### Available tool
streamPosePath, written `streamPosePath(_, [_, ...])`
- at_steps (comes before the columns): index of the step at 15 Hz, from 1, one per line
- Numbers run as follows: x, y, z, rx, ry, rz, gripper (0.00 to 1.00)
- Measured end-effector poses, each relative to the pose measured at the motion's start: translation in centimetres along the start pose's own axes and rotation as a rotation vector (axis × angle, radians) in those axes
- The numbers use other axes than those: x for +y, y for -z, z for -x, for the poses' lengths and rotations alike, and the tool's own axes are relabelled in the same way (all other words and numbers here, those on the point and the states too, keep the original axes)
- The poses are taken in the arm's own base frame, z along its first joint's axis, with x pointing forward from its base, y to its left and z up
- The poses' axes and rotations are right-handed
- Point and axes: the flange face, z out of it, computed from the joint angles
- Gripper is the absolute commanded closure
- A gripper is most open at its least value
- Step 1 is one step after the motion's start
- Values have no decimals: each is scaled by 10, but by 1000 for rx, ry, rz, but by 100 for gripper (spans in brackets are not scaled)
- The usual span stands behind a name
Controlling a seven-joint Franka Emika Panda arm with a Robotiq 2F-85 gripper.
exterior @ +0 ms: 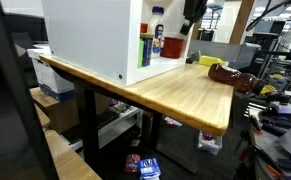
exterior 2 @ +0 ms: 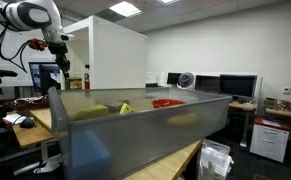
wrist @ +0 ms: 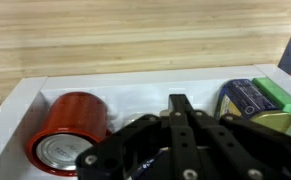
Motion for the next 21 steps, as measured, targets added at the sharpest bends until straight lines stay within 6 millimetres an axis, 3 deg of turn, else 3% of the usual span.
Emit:
streamPosePath(7, [34,-20,12,-159,1,55,100])
streamPosePath(13, [63,-23,19,-227,31,61,100])
streamPosePath(14, [67,-23,21,-228,37,58,95])
streamPosePath(15, [70,-22,24,-227,47,52,74])
streamPosePath(21, [81,-8,47,-190,114,24,45])
